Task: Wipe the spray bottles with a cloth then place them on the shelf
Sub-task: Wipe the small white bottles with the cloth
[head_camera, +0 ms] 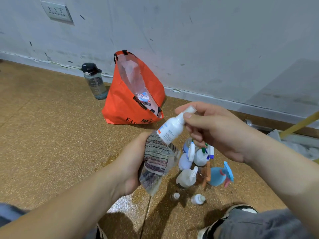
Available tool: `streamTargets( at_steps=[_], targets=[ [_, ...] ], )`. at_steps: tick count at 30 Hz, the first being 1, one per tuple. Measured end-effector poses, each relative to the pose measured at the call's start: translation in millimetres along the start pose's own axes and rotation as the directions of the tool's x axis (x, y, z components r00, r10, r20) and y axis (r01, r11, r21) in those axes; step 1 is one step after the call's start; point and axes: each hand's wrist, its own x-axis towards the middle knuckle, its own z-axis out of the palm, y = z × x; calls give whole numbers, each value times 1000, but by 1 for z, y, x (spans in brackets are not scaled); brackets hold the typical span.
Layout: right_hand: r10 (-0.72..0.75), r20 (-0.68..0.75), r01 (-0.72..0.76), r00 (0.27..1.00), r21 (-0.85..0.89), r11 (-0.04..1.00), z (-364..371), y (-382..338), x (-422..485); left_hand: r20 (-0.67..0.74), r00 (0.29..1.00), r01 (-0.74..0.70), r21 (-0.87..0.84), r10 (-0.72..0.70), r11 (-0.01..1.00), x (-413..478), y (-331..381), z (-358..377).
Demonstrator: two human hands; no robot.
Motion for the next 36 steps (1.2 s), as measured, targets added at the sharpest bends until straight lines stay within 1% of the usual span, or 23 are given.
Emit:
streamTargets(
  at_steps=[4, 7, 8, 9, 10, 11, 12, 14, 15, 17, 19, 20, 22, 23, 25, 26, 27, 28, 30, 32, 33, 34, 36],
  targets=[
    [-58, -7, 57, 998, -74, 996, 4, 3, -3, -62, 998, -6, 80, 11, 997, -2, -7, 0],
    [-72, -102, 60, 992, -117, 991, 10, 10, -1, -163, 969, -160, 153, 184, 975, -1, -11, 6],
    [-74, -124, 57, 989, -136, 989, 14, 13, -1, -202, 919, -273, 293, 338, 916, -3, -14, 8],
    [-78, -140, 54, 987, -164, 985, 19, 16, -2, -151, 831, -408, 487, 535, 772, -5, -16, 10],
    [-84, -152, 53, 985, -198, 979, 23, 19, -3, -22, 719, -519, 647, 694, 559, -7, -19, 12],
    [-94, -161, 54, 982, -233, 971, 27, 23, -4, 108, 632, -572, 733, 767, 368, -7, -24, 11],
    [-105, -170, 56, 980, -269, 962, 30, 25, -4, 196, 579, -591, 769, 791, 243, -7, -26, 11],
    [-132, -173, 64, 976, -350, 934, 31, 25, -4, 240, 548, -605, 775, 801, 182, 0, -26, 5],
    [-149, -169, 70, 974, -401, 913, 30, 22, -4, 226, 586, -605, 761, 778, 235, 2, -25, 3],
    [-175, -176, 71, 969, -478, 875, 25, 17, -3, 152, 744, -568, 658, 651, 495, 5, -19, 1],
    [-177, -189, 57, 966, -510, 858, 22, 16, -2, 4, 929, -330, 458, 369, 826, 9, -13, 2],
    [-172, -191, 49, 967, -518, 854, 22, 17, -2, -45, 968, -209, 393, 246, 896, 10, -11, 3],
    [-164, -197, 41, 967, -512, 858, 22, 20, -1, -97, 964, -189, 407, 248, 894, 5, -13, 9],
    [-155, -201, 36, 967, -498, 867, 23, 21, -1, -94, 920, -297, 469, 381, 832, 3, -17, 12],
    [-130, -198, 31, 972, -437, 899, 24, 23, -1, 67, 713, -559, 656, 698, 508, -2, -23, 13],
    [-118, -185, 35, 975, -399, 916, 26, 25, -1, 154, 615, -614, 708, 773, 347, -4, -23, 12],
    [-113, -173, 44, 978, -364, 930, 28, 26, -2, 202, 558, -636, 727, 805, 259, -3, -22, 10],
    [-119, -168, 56, 979, -341, 939, 29, 27, -2, 216, 550, -644, 725, 807, 245, 0, -21, 7],
    [-137, -188, 72, 973, -315, 946, 28, 27, 1, 153, 632, -622, 686, 760, 379, 3, -20, 3],
    [-134, -258, 65, 957, -260, 963, 23, 26, 4, -17, 815, -499, 486, 579, 717, 6, -18, 1],
    [-126, -303, 57, 945, -226, 973, 20, 25, 5, -90, 908, -364, 313, 409, 877, 7, -17, 2],
    [-111, -340, 49, 934, -187, 981, 17, 25, 7, -118, 962, -229, 152, 248, 961, 7, -18, 4],
    [-63, -354, 27, 933, -104, 994, 13, 24, 8, -103, 988, -113, 8, 113, 994, 2, -19, 9]
  ],
)
